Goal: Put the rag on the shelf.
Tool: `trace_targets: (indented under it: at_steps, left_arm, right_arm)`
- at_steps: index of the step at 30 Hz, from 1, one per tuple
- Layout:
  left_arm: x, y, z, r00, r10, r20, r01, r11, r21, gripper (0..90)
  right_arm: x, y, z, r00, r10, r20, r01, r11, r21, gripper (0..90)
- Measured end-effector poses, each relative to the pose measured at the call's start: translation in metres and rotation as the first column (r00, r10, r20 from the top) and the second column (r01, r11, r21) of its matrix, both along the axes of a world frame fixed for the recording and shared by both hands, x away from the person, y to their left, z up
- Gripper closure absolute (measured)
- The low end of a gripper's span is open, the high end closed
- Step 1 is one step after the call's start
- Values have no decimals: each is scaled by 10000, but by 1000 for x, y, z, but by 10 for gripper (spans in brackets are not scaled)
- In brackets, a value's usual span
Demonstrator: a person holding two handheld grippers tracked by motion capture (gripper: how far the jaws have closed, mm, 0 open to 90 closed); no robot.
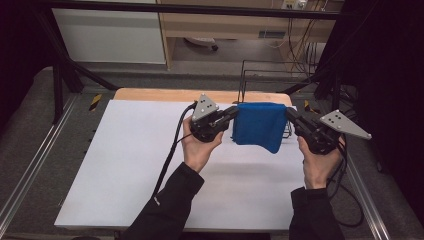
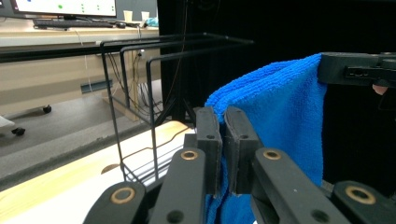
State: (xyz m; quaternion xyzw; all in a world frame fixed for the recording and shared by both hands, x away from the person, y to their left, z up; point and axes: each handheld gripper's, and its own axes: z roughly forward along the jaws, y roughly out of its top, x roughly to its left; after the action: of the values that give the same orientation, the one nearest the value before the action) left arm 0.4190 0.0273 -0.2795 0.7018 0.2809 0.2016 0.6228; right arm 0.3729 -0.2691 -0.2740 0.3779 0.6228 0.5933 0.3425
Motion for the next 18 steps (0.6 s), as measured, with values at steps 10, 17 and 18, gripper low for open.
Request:
trace_targets:
  at_steps: [10, 17, 18]
  left_arm:
    - [10, -9, 17, 9996, -4, 287, 14, 9994, -338, 855]
    - [17, -15, 35, 9981, 64, 618, -25, 9981, -620, 855]
    - [18, -16, 38, 9978, 85, 664, -43, 9980, -630, 854]
  right_arm:
    - [8, -6, 18, 9989, -225, 410, 218, 9996, 177, 881]
    - [13, -10, 35, 9956, -392, 855, 374, 9990, 224, 881]
    - [14, -11, 37, 9953, -401, 880, 383, 9990, 223, 881]
